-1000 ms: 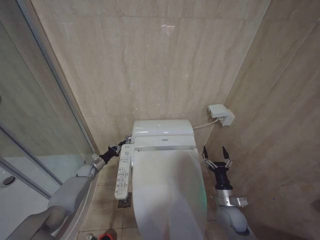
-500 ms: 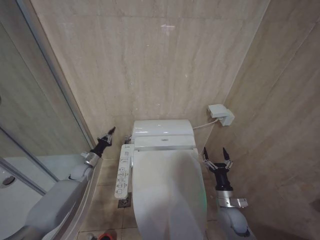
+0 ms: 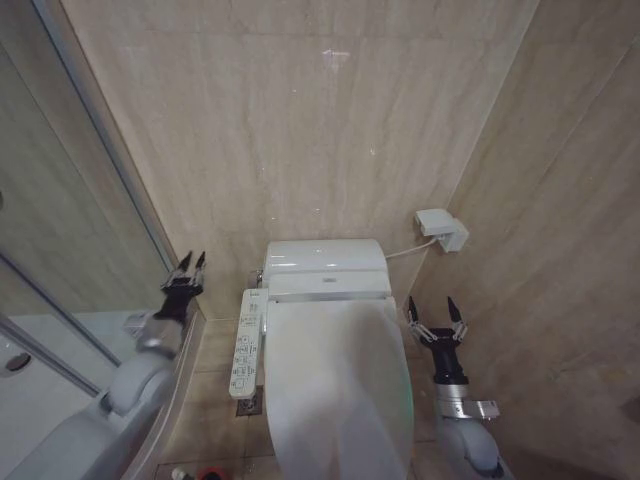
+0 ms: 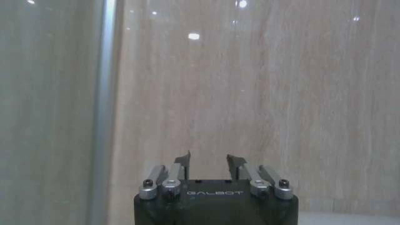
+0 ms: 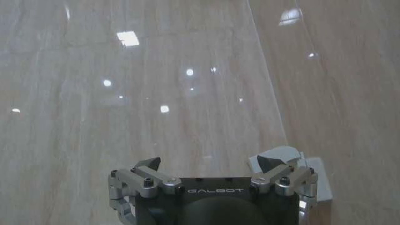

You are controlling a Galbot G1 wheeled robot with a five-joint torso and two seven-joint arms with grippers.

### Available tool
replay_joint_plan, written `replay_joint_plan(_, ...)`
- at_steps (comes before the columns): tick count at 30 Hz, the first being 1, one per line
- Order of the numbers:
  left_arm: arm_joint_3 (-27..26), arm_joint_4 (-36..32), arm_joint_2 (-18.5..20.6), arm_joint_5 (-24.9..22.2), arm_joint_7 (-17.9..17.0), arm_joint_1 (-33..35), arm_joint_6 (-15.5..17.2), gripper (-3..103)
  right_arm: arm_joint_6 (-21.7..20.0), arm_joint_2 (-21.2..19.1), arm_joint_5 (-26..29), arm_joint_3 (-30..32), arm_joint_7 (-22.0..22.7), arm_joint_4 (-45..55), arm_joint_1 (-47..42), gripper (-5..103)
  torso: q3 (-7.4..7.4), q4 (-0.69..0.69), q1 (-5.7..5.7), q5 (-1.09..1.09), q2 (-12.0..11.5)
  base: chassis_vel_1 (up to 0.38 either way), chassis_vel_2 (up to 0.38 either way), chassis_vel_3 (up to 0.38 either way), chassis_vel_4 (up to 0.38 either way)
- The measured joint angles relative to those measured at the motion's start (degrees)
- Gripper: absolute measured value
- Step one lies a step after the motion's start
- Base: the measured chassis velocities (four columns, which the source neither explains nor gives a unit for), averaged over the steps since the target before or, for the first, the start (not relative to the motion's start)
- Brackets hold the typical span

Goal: Open the toilet lid, clean the toilet bowl with a toilet brush, close the toilet lid, and flush.

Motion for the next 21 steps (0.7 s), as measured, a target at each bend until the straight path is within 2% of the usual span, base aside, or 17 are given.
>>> replay_joint_plan(1,-2.74,-2.33,-0.22,0.44,-0.13,3.62,0.62,43,0.02,0.11,-0.30,-0.07,0.01,0.14,-0.13,100,0.00,0.04,-0.01,0.01,0.00,0.000,0.000,0.000,0.000)
replay_joint_plan(5,-13.29,-10.97,-3.00,2.85,-0.59,15.02,1.83,43,0.08,0.62,-1.33,-0.37,0.09,0.89,-0.67,100,0.00,-0.01,-0.01,0.03,0.00,0.000,0.000,0.000,0.000)
replay_joint_plan(7,-15.13,-12.59,-4.15,3.99,-0.58,17.26,1.83,43,0.11,0.76,-1.52,-0.46,0.12,1.16,-0.86,100,0.00,0.00,-0.01,0.04,0.00,0.000,0.000,0.000,0.000)
replay_joint_plan(8,-16.64,-14.63,-5.50,5.04,-0.56,19.69,1.83,70,0.16,0.99,-1.67,-0.51,0.14,1.49,-1.05,100,0.00,0.00,0.00,0.02,0.00,0.000,0.000,0.000,0.000)
replay_joint_plan(11,-20.04,-20.90,-9.45,6.53,-0.49,26.21,2.18,70,0.41,1.81,-1.81,-0.33,0.14,2.37,-1.44,100,0.00,0.01,-0.01,0.05,0.00,0.000,0.000,0.000,0.000)
replay_joint_plan(14,-21.54,-22.90,-11.85,9.00,0.29,29.83,1.49,70,0.53,2.26,-1.78,0.06,0.15,2.72,-1.65,100,0.00,0.00,-0.01,0.03,0.00,0.000,0.000,0.000,0.000)
replay_joint_plan(15,-21.91,-23.04,-12.57,10.03,0.78,30.64,0.83,96,0.58,2.41,-1.77,0.17,0.16,2.80,-1.74,100,0.00,0.01,-0.01,0.02,0.00,0.000,0.000,0.000,0.000)
replay_joint_plan(21,-21.78,-22.87,-16.87,13.19,2.51,31.79,-1.71,96,1.15,2.91,-1.77,0.90,0.01,2.99,-2.39,100,0.01,-0.01,0.00,0.03,-0.01,0.000,0.000,0.000,0.000)
